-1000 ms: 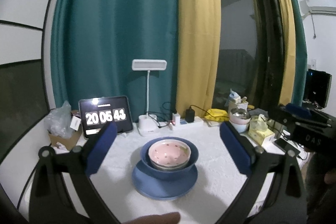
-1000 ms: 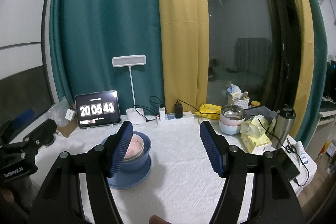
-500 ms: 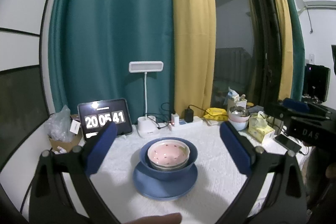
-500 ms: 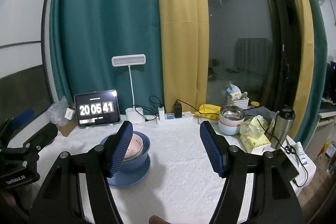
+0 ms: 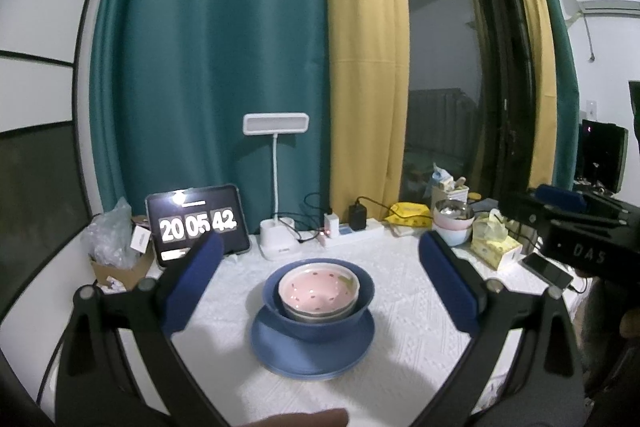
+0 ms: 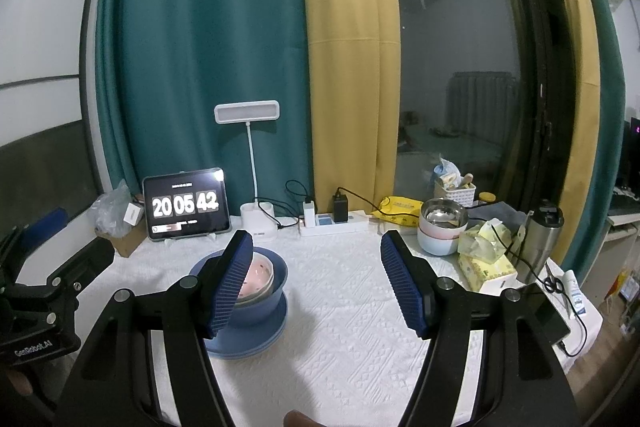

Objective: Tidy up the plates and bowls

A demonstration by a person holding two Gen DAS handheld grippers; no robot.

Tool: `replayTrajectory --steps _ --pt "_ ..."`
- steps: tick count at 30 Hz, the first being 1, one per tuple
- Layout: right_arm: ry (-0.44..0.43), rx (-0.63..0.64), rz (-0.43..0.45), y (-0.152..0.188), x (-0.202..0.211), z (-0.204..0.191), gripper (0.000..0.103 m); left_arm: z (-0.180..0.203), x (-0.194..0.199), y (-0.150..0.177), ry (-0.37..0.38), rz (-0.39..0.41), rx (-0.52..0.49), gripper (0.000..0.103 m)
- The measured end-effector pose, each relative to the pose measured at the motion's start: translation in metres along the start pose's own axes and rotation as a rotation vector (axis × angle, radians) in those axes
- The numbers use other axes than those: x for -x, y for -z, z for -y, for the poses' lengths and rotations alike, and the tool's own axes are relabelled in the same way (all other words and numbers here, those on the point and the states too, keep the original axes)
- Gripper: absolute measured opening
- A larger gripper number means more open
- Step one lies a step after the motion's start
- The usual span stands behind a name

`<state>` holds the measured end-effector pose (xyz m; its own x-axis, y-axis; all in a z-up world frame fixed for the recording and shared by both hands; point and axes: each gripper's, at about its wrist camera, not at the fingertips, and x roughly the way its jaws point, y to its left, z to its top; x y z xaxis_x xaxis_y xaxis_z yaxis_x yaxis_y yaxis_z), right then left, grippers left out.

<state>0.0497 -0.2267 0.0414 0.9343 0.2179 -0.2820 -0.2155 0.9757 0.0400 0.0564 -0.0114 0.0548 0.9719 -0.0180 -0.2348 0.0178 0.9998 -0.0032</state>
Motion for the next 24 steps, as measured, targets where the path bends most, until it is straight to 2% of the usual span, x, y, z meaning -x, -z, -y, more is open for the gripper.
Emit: replayTrajectory --steps 24 --pt "0.001 0.002 -0.002 0.0008 -0.0002 -0.0018 0.07 0.0021 -0.001 0.005 -0.002 -0.014 0.0 0.099"
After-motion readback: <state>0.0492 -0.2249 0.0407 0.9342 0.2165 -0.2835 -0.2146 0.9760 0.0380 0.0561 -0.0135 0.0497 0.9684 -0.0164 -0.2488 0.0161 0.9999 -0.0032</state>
